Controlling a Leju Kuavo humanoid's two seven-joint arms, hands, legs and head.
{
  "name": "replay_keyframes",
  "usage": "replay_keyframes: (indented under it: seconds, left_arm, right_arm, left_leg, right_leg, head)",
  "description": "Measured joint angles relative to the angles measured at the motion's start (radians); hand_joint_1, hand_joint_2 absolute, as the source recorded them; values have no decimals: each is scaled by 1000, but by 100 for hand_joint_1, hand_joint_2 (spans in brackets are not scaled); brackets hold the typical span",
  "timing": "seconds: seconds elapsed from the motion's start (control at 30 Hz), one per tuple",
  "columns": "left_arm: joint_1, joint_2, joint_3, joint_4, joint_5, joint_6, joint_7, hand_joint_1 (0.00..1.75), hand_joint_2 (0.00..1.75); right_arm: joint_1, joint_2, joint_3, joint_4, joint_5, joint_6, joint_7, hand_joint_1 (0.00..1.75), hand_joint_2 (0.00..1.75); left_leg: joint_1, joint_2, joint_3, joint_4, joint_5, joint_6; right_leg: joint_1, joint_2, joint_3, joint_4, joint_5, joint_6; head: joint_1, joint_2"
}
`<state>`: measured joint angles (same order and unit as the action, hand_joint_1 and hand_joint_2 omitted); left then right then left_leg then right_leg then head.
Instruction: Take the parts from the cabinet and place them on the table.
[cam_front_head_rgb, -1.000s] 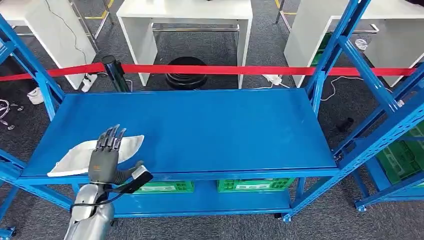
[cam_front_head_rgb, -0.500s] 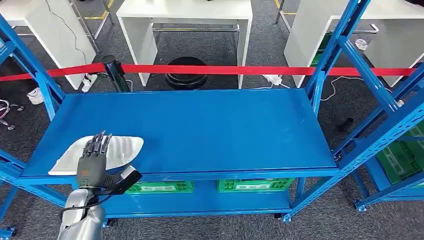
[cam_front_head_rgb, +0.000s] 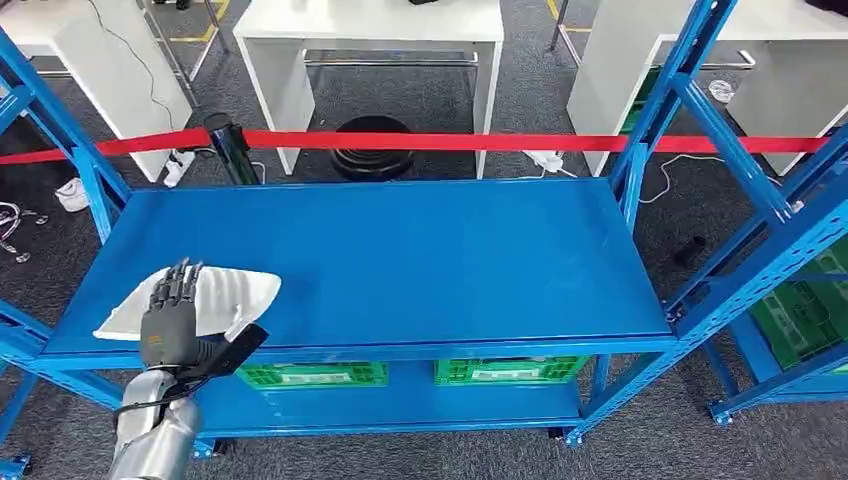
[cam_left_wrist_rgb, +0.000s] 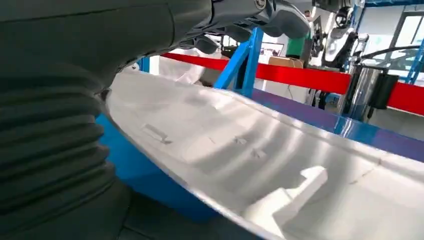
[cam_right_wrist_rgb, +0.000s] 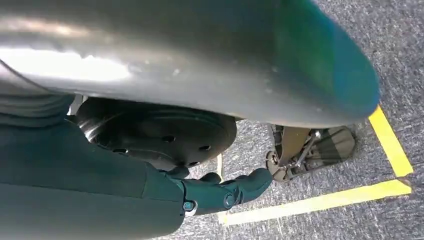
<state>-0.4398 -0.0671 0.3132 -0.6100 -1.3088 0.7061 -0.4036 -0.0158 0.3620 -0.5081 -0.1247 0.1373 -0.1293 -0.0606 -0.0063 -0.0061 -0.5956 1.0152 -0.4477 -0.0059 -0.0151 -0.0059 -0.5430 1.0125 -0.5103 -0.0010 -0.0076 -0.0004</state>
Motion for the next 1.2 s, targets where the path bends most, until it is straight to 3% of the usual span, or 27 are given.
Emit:
replay_keyframes:
  seconds: [0.27,0.3,0.33,1.2]
  left_arm:
    - [-1,6,-11,-1,20,0,-4,0,175]
    - [-1,6,-12,-1,22,0,-7,16,175]
    - [-1,7,-13,-1,24,0,-8,175,175]
    - [3,72,-110,19,8,4,48,175,175]
  right_arm:
    - [0,-1,18,0,-4,-8,22,0,0]
    - [0,-1,21,0,-5,-10,22,0,0]
    - [0,-1,22,0,-8,-11,22,0,0]
    - [0,-1,56,-5,-17,-63,-66,0,0]
  left_leg:
    - [0,0,2,0,0,0]
    - [0,0,2,0,0,0]
    - [0,0,2,0,0,0]
    - [0,0,4,-1,-1,-1]
  right_leg:
    - [0,0,2,0,0,0]
    - [0,0,2,0,0,0]
    - [0,0,2,0,0,0]
    - [0,0,4,0,-1,-1]
  head:
    - [0,0]
    - [0,0]
    - [0,0]
    - [0,0]
